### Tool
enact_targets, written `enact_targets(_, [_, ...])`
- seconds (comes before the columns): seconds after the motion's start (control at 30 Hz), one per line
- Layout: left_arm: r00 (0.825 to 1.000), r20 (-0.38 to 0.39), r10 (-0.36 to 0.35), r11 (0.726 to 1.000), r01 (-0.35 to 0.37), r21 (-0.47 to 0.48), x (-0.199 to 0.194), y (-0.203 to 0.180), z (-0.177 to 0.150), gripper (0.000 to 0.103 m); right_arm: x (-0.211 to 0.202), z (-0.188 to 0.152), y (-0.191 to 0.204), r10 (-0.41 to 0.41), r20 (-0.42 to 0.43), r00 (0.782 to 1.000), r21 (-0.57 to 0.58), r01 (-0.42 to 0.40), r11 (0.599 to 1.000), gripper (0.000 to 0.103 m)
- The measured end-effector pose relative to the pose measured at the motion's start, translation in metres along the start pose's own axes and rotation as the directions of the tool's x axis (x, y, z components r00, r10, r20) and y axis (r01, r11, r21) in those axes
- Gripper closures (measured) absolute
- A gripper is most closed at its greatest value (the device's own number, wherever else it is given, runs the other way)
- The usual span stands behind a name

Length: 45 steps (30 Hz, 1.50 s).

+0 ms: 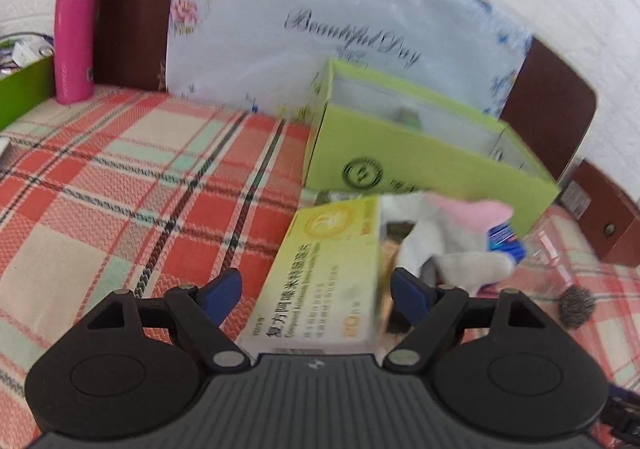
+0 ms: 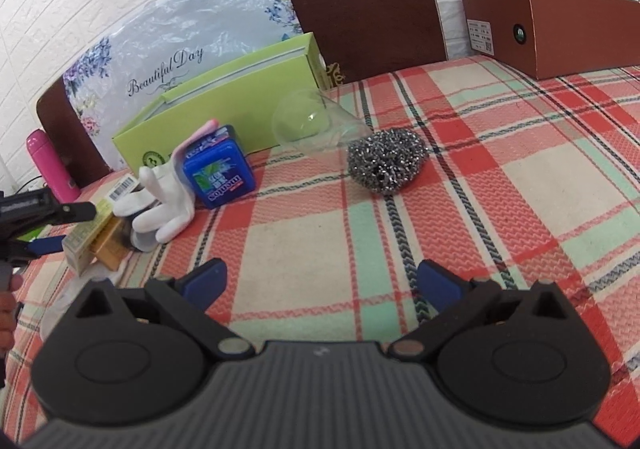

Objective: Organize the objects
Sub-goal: 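Grasp the yellow medicine box with left tool while right grasps the steel wool ball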

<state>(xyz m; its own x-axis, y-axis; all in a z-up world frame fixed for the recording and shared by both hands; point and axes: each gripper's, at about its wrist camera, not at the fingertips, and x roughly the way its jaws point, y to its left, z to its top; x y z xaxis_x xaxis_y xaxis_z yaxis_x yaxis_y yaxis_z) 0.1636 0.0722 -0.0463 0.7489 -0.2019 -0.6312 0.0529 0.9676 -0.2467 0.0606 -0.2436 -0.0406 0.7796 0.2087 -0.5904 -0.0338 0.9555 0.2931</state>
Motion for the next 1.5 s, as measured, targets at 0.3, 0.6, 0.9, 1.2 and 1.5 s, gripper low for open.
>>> enact_targets(0.3, [0.996,-0.036,-0.076,0.997,0.077,0.027,-0.028,0.006,-0.020,0.032,0.011,0.026,-0.006,-0.054,0.059,0.997,-0.100,0.060,0.993,0.000])
enact_targets(0.6, [0.964,-0.156,-0.213,0.951,0.242,0.195,-0.071,-0.023,-0.060,0.032,0.055,0.051,-0.012,-0.123,0.053,0.991,-0.178,0.131,0.975,0.041])
enact_targets(0.9, [0.967,-0.186,-0.176,0.944,0.219,0.247,-0.056,-0.054,-0.077,0.033,0.013,0.008,0.013,0.109,-0.093,0.990,-0.393,-0.137,0.909,0.064])
enact_targets(1.2, [0.988,-0.152,-0.025,0.940,0.075,0.334,-0.047,-0.086,-0.083,0.029,-0.018,-0.011,0.019,0.024,-0.103,0.994,-0.357,-0.059,0.932,0.039])
enact_targets(1.5, [0.990,-0.140,0.001,0.942,0.046,0.332,-0.043,-0.097,-0.085,0.030,-0.014,-0.001,0.019,-0.043,-0.050,0.998,-0.252,0.030,0.967,0.039])
